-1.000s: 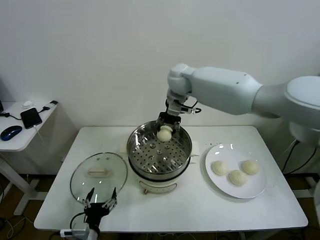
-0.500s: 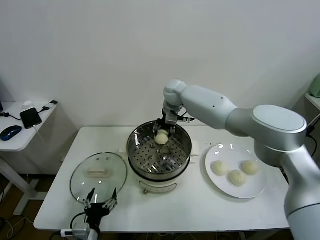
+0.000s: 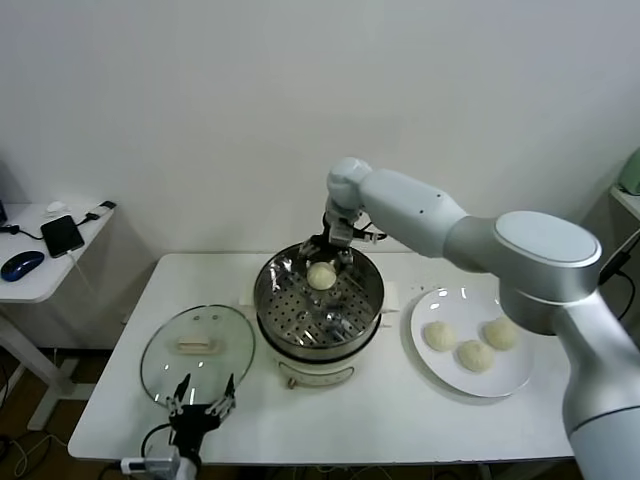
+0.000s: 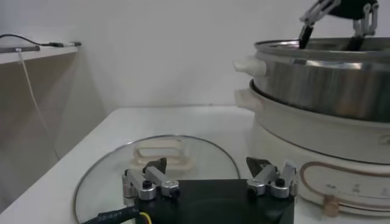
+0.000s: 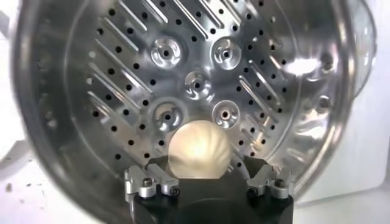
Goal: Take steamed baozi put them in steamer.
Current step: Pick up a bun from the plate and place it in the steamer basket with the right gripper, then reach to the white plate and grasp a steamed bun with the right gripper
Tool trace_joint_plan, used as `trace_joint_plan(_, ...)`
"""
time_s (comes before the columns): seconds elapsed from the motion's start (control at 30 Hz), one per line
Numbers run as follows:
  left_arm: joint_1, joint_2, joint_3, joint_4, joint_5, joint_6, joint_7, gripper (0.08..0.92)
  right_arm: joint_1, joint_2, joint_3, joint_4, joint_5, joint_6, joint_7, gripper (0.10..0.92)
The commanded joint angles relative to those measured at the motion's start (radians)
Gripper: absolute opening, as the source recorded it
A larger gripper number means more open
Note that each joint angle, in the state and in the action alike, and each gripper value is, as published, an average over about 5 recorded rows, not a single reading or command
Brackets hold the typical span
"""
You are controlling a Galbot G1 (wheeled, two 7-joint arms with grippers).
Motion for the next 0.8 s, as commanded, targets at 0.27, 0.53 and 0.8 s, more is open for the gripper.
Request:
trace_joint_plan(0.27, 0.002, -0.001, -0.001, -0.007, 0.003, -0.002, 0.001, 0.823, 0.438, -0.390, -0.537, 0.287, 0.760, -0.463, -0.072, 0.823)
trace_joint_plan(0.53, -0.004, 0.000, 0.000, -0.001, 0.002, -0.008, 0.003, 0.823, 0.454, -0.649, -0.713, 0.503, 0.644, -0.765, 0.080, 0.823)
trace_joint_plan(0.8, -0.010, -0.003, -0.004, 0.006, -0.001, -0.006, 0.004, 0.823, 0.382, -0.692, -0.738, 0.620, 0.720, -1.007, 0.154, 0.823)
